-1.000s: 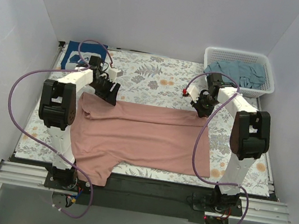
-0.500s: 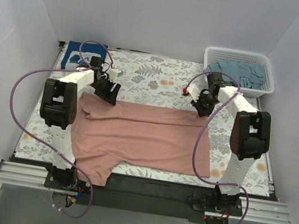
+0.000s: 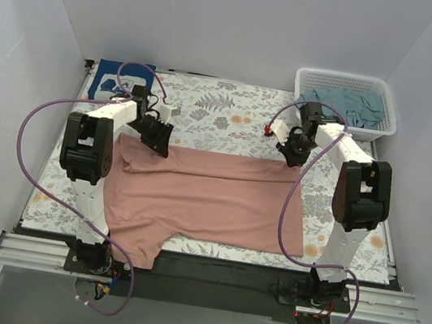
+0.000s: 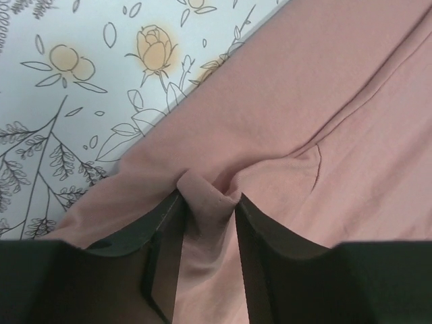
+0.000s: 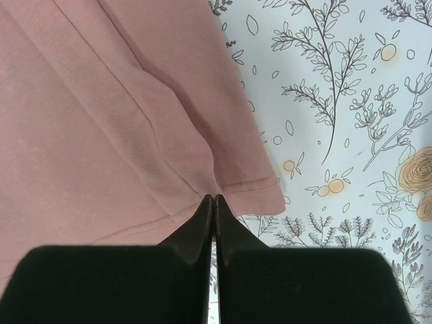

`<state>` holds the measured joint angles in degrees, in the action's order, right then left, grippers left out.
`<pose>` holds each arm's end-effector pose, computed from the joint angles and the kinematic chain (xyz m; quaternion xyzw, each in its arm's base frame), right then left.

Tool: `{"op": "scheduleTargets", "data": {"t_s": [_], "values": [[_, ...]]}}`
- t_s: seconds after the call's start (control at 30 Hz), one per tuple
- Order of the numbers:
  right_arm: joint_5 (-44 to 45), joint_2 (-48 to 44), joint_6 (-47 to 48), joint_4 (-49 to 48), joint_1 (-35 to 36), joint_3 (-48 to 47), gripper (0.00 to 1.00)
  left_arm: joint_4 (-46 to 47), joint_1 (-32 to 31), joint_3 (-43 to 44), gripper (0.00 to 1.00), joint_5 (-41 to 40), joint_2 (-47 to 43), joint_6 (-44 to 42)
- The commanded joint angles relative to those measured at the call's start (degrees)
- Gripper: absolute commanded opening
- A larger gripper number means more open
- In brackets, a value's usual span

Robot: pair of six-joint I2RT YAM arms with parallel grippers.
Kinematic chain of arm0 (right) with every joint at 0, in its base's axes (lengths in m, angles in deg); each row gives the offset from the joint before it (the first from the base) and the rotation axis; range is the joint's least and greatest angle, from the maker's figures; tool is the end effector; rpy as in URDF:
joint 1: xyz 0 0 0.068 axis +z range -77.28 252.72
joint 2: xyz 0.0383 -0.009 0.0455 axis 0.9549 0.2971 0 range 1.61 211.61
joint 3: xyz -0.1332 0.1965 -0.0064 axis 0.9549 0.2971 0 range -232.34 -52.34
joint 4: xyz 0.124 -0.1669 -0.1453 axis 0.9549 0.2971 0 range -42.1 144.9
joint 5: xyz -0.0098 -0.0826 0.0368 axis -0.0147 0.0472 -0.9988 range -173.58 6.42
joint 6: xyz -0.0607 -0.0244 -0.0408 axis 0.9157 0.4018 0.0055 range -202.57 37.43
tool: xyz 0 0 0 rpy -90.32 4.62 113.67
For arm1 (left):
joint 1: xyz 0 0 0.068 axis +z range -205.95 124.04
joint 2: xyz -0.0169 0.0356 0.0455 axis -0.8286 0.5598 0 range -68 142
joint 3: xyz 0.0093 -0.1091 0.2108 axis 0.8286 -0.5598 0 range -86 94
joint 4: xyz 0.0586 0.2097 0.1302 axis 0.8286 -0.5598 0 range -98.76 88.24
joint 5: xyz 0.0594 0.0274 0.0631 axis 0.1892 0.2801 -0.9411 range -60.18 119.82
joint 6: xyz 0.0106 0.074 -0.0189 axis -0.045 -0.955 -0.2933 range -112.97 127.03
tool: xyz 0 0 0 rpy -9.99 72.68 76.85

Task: Fold and stack the t-shirts
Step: Fold the tshirt

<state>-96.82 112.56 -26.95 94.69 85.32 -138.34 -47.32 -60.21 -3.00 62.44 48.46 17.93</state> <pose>0.3718 0.0985 0.1493 -0.5651 0.8018 0.0481 0.1883 0.3728 -0.0631 0.1097 -0.0285 0.9553 -0.2892 0.0541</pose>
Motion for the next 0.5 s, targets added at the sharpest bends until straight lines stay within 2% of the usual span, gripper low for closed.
{"op": "scheduleTargets", "data": {"t_s": [0.0, 0.13, 0.17, 0.27, 0.47], "values": [[-0.21, -2.5, 1.42, 2.26, -0.12, -1.98, 0.01, -1.64, -0.14, 1.38, 0.33, 3.94, -0.97, -1.32], [-0.39, -3.11, 2.13, 3.04, -0.12, -2.6, 0.01, -0.06, -0.14, -0.47, 0.18, 2.8, -5.71, -1.58], [-0.48, -3.46, 2.74, 3.31, -0.12, -2.6, 0.01, -0.32, -0.06, -0.73, 0.11, 2.45, -6.42, -1.93], [-0.65, -4.78, 4.14, 3.93, -0.12, -1.11, 0.01, -0.67, -0.06, -3.01, 0.02, 1.75, -9.67, -2.63], [-0.39, -7.86, 5.91, 4.28, -0.12, 4.16, 0.01, -2.16, -0.06, -10.29, 0.0, 1.22, -16.78, -5.36]]}}
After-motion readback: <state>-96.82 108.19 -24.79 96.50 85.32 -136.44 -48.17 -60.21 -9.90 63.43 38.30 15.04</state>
